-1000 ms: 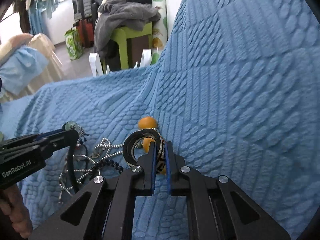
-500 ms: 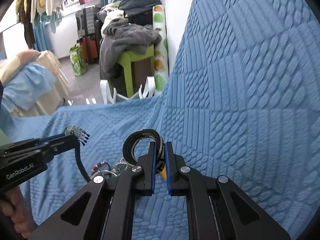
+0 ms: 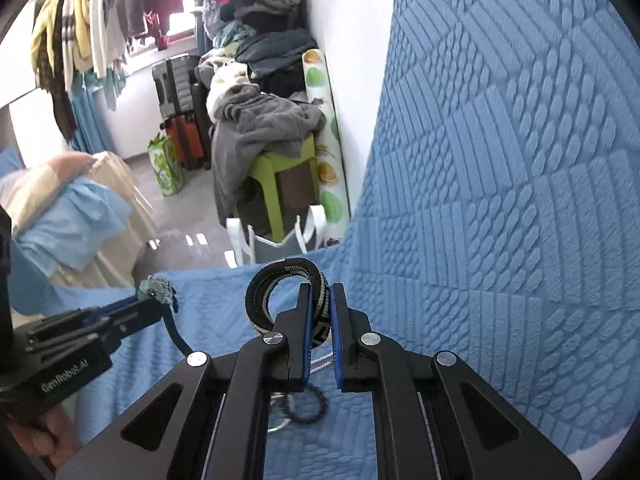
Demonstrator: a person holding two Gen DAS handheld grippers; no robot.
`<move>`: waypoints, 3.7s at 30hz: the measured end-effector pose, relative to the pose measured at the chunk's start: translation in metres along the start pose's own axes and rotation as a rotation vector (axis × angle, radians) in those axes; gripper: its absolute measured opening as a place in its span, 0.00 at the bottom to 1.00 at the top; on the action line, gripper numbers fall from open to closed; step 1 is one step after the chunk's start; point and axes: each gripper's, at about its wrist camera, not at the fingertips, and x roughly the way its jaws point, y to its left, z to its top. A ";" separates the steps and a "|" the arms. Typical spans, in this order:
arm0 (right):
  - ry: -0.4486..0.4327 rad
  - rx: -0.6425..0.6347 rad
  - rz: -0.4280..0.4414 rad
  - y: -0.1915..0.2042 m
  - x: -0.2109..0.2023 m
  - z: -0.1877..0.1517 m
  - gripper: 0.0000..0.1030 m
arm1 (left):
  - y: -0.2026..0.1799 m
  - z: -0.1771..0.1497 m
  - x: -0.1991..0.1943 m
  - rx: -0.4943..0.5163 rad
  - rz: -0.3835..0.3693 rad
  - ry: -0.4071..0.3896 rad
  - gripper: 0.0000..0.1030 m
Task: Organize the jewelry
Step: 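Lift the keychain and bracelet and carry both over the white box, then open both tools to release the keychain and bracelet into the box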
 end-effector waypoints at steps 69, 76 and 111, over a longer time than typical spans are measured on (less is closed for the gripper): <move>0.234 -0.260 0.338 0.367 -0.009 -0.092 0.07 | 0.267 -0.067 -0.217 -0.193 0.336 0.141 0.14; 0.265 -0.253 0.332 0.366 0.000 -0.096 0.07 | 0.272 -0.073 -0.215 -0.203 0.338 0.159 0.15; -0.114 -0.285 0.389 0.300 -0.099 -0.017 0.31 | 0.174 -0.054 -0.288 -0.169 0.380 -0.194 0.65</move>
